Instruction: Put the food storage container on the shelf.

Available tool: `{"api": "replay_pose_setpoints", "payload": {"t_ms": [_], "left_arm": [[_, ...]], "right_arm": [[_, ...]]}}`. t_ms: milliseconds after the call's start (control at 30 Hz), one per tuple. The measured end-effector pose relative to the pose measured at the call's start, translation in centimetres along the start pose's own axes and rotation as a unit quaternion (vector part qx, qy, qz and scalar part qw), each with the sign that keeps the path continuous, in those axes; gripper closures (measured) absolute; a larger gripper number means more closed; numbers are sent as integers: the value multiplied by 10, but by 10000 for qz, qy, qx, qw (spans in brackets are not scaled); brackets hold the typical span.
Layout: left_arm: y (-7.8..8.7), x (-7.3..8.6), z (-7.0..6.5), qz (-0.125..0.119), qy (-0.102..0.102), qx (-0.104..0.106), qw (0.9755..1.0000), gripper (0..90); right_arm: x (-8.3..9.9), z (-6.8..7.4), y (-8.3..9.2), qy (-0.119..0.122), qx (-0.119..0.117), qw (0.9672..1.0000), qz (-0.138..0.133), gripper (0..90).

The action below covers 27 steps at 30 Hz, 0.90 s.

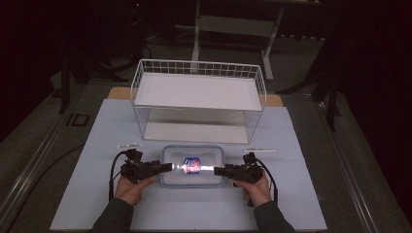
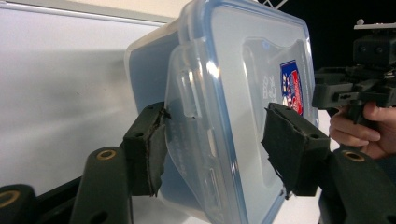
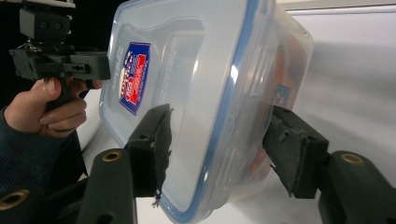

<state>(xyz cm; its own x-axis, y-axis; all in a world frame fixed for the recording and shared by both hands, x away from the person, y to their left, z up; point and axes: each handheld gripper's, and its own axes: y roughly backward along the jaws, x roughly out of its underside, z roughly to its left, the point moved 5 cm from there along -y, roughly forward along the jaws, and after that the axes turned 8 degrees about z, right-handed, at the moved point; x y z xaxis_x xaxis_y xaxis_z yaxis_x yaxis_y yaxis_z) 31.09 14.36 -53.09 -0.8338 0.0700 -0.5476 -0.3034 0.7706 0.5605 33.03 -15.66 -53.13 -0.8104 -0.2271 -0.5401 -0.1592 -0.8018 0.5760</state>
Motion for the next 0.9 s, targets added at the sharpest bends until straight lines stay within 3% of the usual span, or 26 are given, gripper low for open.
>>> {"api": "replay_pose_setpoints", "payload": {"t_ms": [333, 567, 900], "left_arm": [[10, 12, -3, -2, -58, 246, 9997, 487], [9, 15, -6, -104, -199, 119, 9997, 478], [10, 14, -7, -71, -180, 102, 9998, 482]], "right_arm": [[6, 4, 8, 132, -159, 9998, -19, 512], [8, 6, 8, 220, -74, 9997, -48, 507], [8, 6, 8, 212, -71, 9997, -74, 510]]}}
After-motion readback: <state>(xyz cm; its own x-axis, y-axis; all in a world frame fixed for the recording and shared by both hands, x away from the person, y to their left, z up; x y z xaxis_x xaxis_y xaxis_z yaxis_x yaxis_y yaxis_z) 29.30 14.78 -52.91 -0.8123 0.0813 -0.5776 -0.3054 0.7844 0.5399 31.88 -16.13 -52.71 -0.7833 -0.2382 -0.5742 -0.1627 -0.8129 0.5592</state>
